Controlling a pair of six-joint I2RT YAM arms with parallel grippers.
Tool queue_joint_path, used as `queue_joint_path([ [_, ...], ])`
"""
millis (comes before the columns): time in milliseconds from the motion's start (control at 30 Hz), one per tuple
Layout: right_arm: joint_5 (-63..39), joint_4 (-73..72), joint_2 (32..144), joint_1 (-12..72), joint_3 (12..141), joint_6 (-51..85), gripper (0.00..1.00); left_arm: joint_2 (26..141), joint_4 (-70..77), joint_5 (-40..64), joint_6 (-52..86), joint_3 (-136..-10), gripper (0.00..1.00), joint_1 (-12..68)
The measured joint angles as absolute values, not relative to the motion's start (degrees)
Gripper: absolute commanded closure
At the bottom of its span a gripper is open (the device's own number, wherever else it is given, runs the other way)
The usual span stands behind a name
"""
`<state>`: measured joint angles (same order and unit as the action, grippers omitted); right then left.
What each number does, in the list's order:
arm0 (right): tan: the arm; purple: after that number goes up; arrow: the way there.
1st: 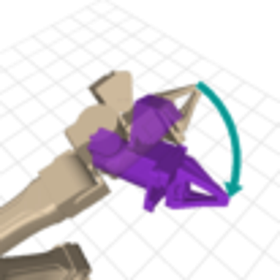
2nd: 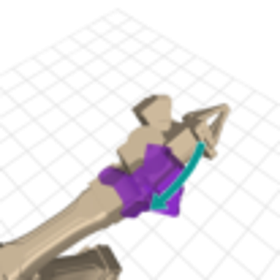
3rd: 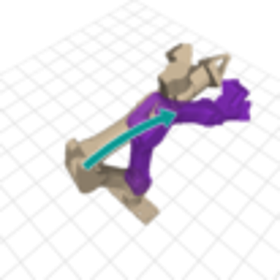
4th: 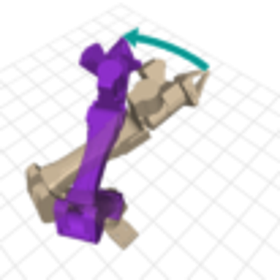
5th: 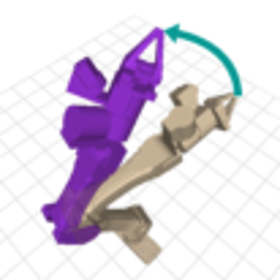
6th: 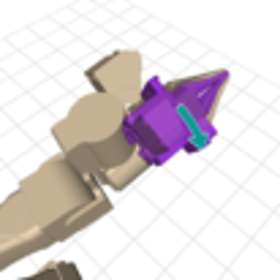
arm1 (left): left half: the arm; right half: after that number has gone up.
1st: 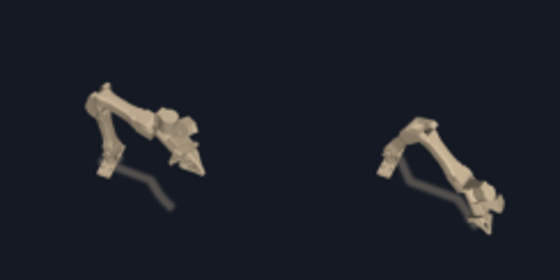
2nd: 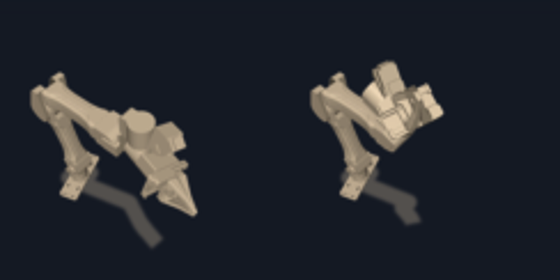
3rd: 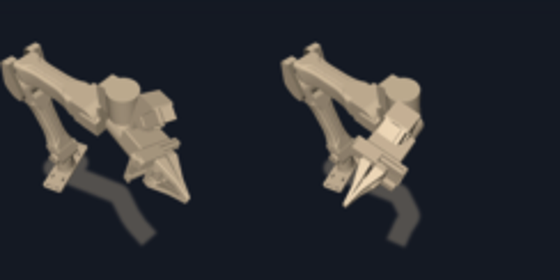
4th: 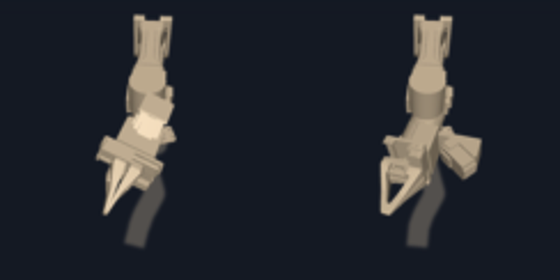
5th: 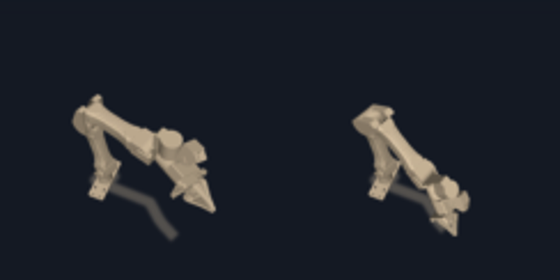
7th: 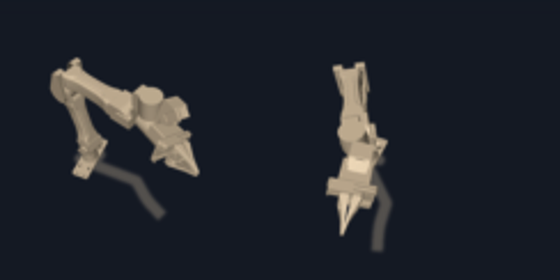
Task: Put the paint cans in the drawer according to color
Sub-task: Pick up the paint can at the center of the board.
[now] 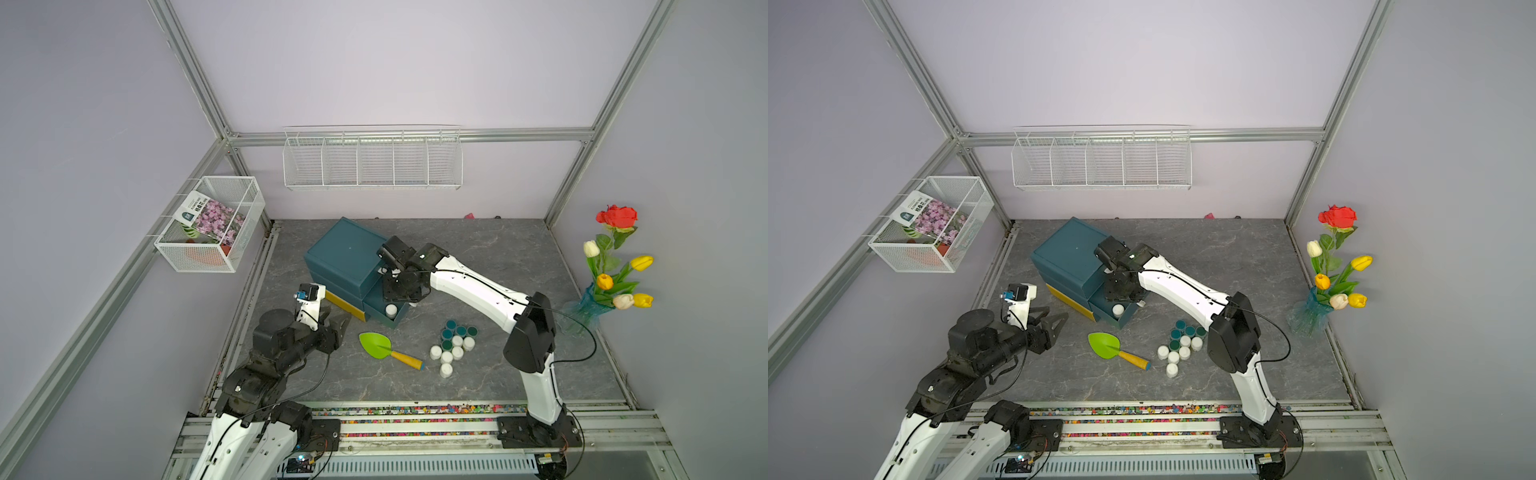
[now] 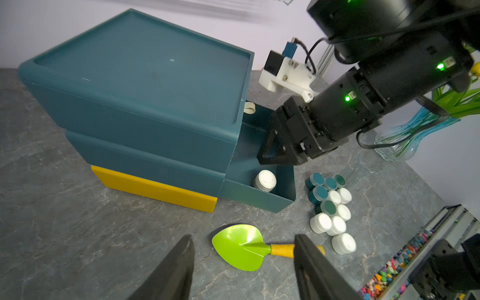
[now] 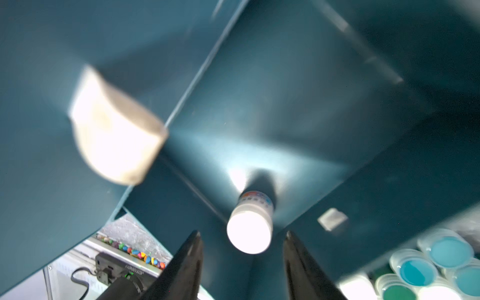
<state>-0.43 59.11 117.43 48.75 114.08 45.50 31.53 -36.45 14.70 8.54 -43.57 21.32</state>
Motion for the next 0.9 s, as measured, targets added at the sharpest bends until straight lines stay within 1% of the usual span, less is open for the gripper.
queue_joint_path([
  [33,0.16,59.20,116.36,48.14,114.06,45.52,0.52,33.10,-36.60,14.87,8.86,-44.95,0.43,21.74],
  [100,1.80,59.27,112.66,46.39,113.19,45.74,0.54,36.01,-37.04,14.57,9.61,-47.86,0.45,23.79],
  [200,4.01,59.02,104.77,42.11,108.92,45.84,0.57,41.06,-37.04,11.29,10.28,-52.64,0.44,33.28],
  [300,5.02,57.95,94.04,35.55,98.80,46.13,0.57,49.54,-36.99,3.60,11.31,-57.60,0.45,50.43],
  [400,5.91,57.74,85.21,28.91,87.99,46.24,0.57,58.74,-36.23,-0.23,13.37,-60.58,0.45,59.53],
  [533,6.83,58.41,76.16,24.23,76.90,46.26,0.57,69.54,-37.17,-3.01,16.93,-64.36,0.45,63.72],
  [600,7.09,58.89,72.25,22.48,73.54,46.28,0.57,74.04,-38.04,-3.70,18.52,-67.59,0.45,64.88],
  [767,7.55,60.05,65.78,20.97,70.39,46.28,0.57,83.77,-40.53,-3.11,22.74,-75.24,0.47,66.17],
  [900,7.70,60.80,64.18,20.97,69.78,46.28,0.57,89.69,-42.59,-2.50,23.97,-76.07,0.48,68.40],
])
